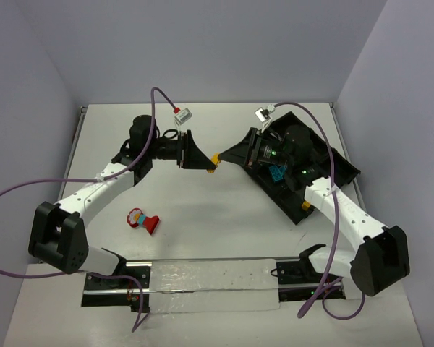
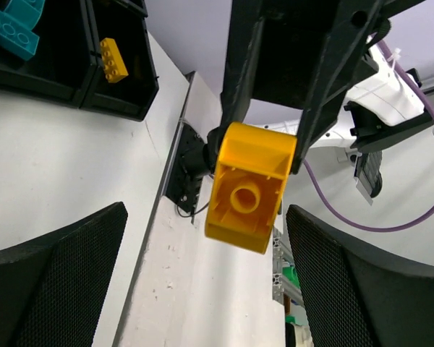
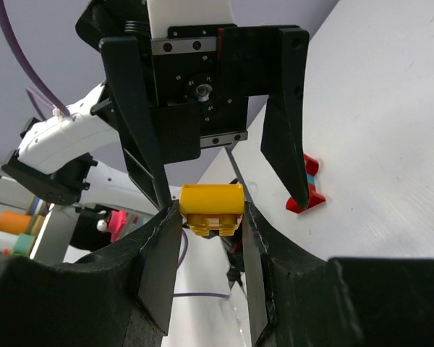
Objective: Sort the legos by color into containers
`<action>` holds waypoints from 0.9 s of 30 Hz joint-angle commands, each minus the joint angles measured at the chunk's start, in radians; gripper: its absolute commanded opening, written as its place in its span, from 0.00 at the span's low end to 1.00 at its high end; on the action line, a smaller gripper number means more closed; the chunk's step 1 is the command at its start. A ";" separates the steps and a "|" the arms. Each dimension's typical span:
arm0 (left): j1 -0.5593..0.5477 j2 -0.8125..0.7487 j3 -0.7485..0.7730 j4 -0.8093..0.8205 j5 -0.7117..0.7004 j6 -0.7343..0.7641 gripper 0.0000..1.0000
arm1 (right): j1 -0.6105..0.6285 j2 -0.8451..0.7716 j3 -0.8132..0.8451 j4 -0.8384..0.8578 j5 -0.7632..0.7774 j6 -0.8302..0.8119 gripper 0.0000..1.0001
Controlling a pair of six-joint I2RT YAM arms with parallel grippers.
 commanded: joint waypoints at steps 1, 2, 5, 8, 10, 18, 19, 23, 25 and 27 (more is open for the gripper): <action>0.012 -0.024 0.033 -0.022 -0.010 0.043 0.99 | 0.003 -0.039 0.054 -0.038 0.029 -0.051 0.00; 0.015 -0.027 0.035 -0.034 -0.014 0.048 0.99 | 0.001 -0.043 0.061 -0.081 0.044 -0.075 0.00; 0.038 -0.045 0.048 -0.084 -0.029 0.081 0.99 | -0.019 -0.058 0.095 -0.226 0.132 -0.159 0.00; 0.070 -0.066 0.068 -0.177 -0.066 0.139 0.99 | -0.063 -0.079 0.148 -0.434 0.300 -0.265 0.00; 0.128 -0.100 0.083 -0.286 -0.114 0.191 0.99 | -0.111 -0.094 0.176 -0.610 0.442 -0.329 0.00; 0.215 -0.145 0.090 -0.506 -0.351 0.253 0.99 | -0.263 -0.149 0.165 -0.801 0.874 -0.451 0.00; 0.216 -0.148 0.089 -0.514 -0.373 0.253 0.99 | -0.275 -0.151 0.162 -0.802 0.898 -0.454 0.00; 0.216 -0.163 0.081 -0.554 -0.491 0.242 0.99 | -0.322 -0.138 0.154 -0.800 1.010 -0.467 0.00; 0.216 -0.168 0.077 -0.571 -0.525 0.242 0.99 | -0.340 -0.128 0.155 -0.799 1.044 -0.474 0.00; 0.216 -0.176 0.066 -0.575 -0.546 0.238 0.99 | -0.362 -0.122 0.155 -0.795 1.069 -0.485 0.00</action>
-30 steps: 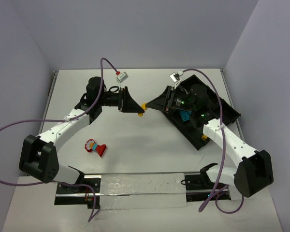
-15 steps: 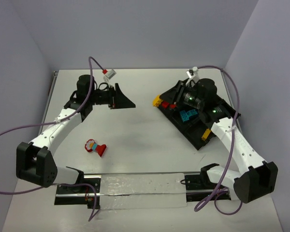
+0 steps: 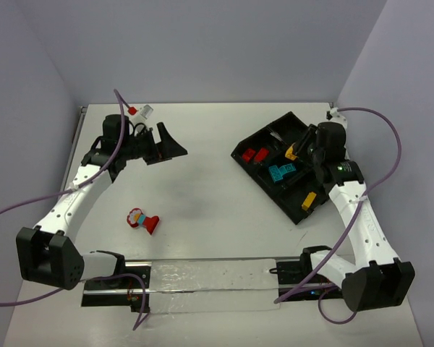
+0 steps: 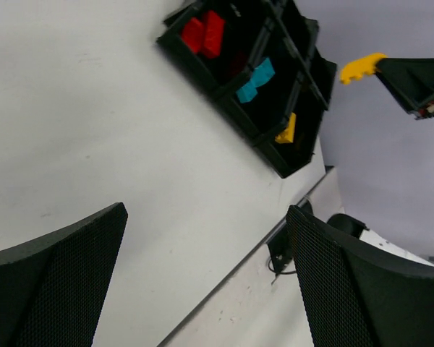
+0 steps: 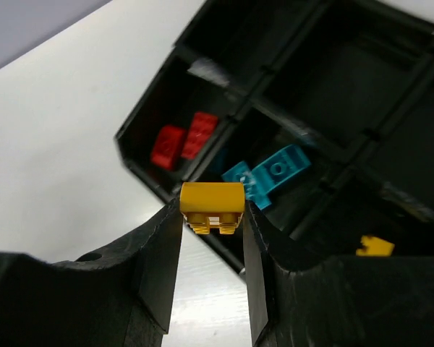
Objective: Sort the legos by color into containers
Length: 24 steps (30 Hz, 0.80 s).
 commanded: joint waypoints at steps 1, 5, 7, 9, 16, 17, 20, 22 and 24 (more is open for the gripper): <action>0.003 -0.044 0.008 -0.046 -0.108 0.007 0.99 | -0.046 0.010 0.011 -0.003 0.142 -0.049 0.00; 0.003 -0.045 -0.003 -0.058 -0.126 0.005 0.99 | -0.067 -0.008 -0.026 -0.005 0.158 -0.062 0.00; 0.003 -0.047 -0.006 -0.064 -0.136 0.006 0.99 | -0.070 -0.034 -0.046 -0.015 0.163 -0.063 0.00; 0.003 -0.049 -0.005 -0.072 -0.158 0.006 0.99 | -0.072 -0.062 -0.084 -0.032 0.173 -0.060 0.00; 0.003 -0.067 -0.001 -0.119 -0.298 -0.001 0.99 | -0.072 -0.203 -0.211 -0.109 0.183 -0.003 0.00; 0.003 -0.070 -0.005 -0.126 -0.333 -0.005 0.99 | -0.072 -0.231 -0.238 -0.113 0.188 0.019 0.00; 0.003 -0.068 -0.012 -0.148 -0.418 -0.016 0.99 | -0.072 -0.281 -0.301 -0.109 0.187 0.054 0.00; 0.003 -0.060 -0.013 -0.163 -0.448 -0.022 0.99 | -0.072 -0.284 -0.313 -0.109 0.182 0.058 0.00; 0.003 -0.043 -0.009 -0.176 -0.461 -0.024 0.99 | -0.072 -0.266 -0.315 -0.109 0.176 0.061 0.00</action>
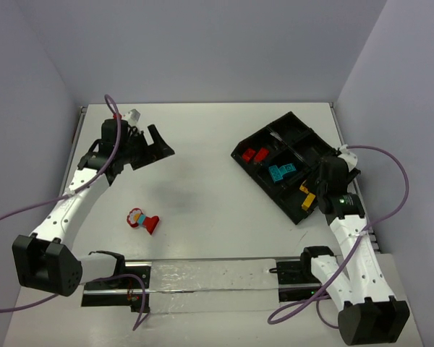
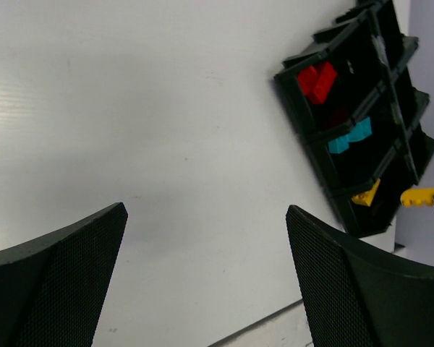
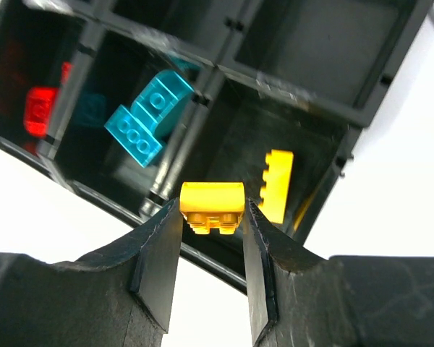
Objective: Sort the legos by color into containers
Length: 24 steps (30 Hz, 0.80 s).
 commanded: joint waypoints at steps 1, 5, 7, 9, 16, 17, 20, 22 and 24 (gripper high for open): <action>0.003 0.005 0.002 -0.053 -0.102 -0.020 0.99 | -0.005 0.016 -0.012 0.004 0.015 0.036 0.00; 0.003 0.017 -0.001 -0.069 -0.144 -0.025 0.99 | -0.005 0.030 -0.041 0.031 0.015 0.034 0.05; 0.003 0.024 -0.007 -0.069 -0.156 -0.027 0.99 | -0.005 0.039 -0.043 0.043 0.021 0.032 0.08; 0.003 0.034 -0.005 -0.078 -0.166 -0.028 0.99 | -0.005 0.054 -0.043 0.049 0.033 0.034 0.11; 0.003 0.053 0.000 -0.107 -0.208 -0.042 0.99 | -0.005 0.088 -0.043 0.071 0.035 0.025 0.63; 0.003 0.055 0.001 -0.112 -0.215 -0.045 0.99 | -0.005 0.091 -0.038 0.074 0.032 0.019 0.66; 0.003 0.051 0.006 -0.145 -0.254 -0.061 0.99 | -0.005 0.115 0.006 0.076 0.009 -0.018 0.69; 0.003 0.039 0.000 -0.164 -0.301 -0.071 0.99 | -0.005 0.126 0.030 0.084 -0.050 -0.030 0.69; 0.003 0.021 -0.013 -0.218 -0.379 -0.105 0.99 | -0.005 0.140 0.073 0.124 -0.142 -0.049 0.69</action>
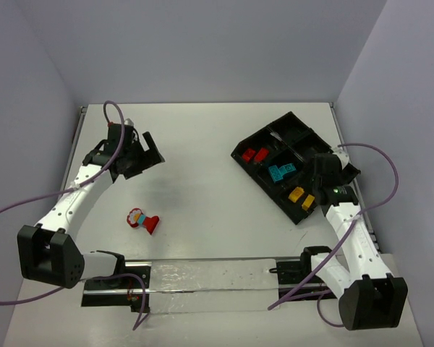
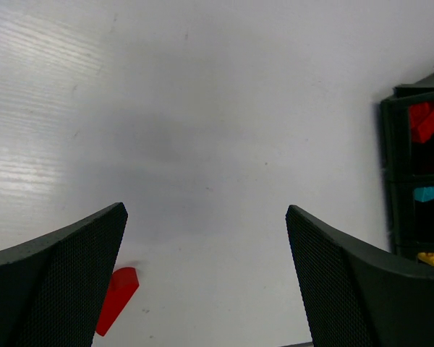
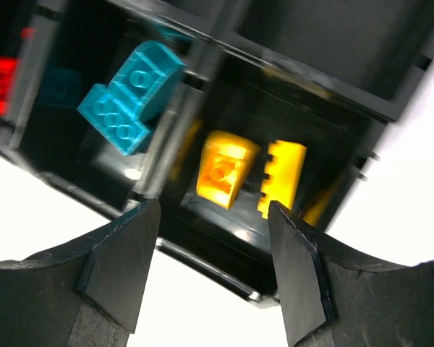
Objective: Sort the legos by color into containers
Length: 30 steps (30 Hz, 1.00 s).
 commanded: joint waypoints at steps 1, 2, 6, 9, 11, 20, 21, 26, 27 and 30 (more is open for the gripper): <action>0.003 -0.042 -0.009 -0.094 -0.163 -0.058 0.98 | -0.005 0.020 0.100 0.096 -0.122 -0.043 0.69; 0.003 -0.056 -0.016 -0.132 -0.207 -0.085 0.98 | -0.004 0.027 0.121 0.108 -0.166 -0.044 0.69; 0.003 -0.118 -0.063 -0.236 -0.294 -0.212 0.96 | 0.103 0.059 0.194 0.143 -0.231 -0.068 0.71; 0.003 -0.196 -0.140 -0.317 -0.363 -0.400 0.94 | 0.284 0.127 0.287 0.129 -0.181 -0.099 0.74; 0.005 -0.257 -0.180 -0.366 -0.410 -0.498 0.90 | 0.389 0.189 0.319 0.125 -0.164 -0.098 0.74; 0.003 -0.240 -0.257 -0.348 -0.315 -0.538 0.84 | 0.574 0.356 0.373 0.206 -0.207 -0.063 0.75; -0.001 -0.228 -0.264 -0.342 -0.291 -0.542 0.84 | 0.584 0.365 0.378 0.208 -0.207 -0.062 0.75; -0.055 -0.212 -0.314 -0.300 -0.245 -0.621 0.82 | 0.597 0.374 0.386 0.211 -0.203 -0.058 0.76; -0.057 -0.215 -0.327 -0.293 -0.242 -0.641 0.81 | 0.597 0.373 0.385 0.209 -0.200 -0.060 0.76; -0.062 -0.215 -0.363 -0.284 -0.240 -0.694 0.78 | 0.597 0.371 0.387 0.195 -0.193 -0.067 0.77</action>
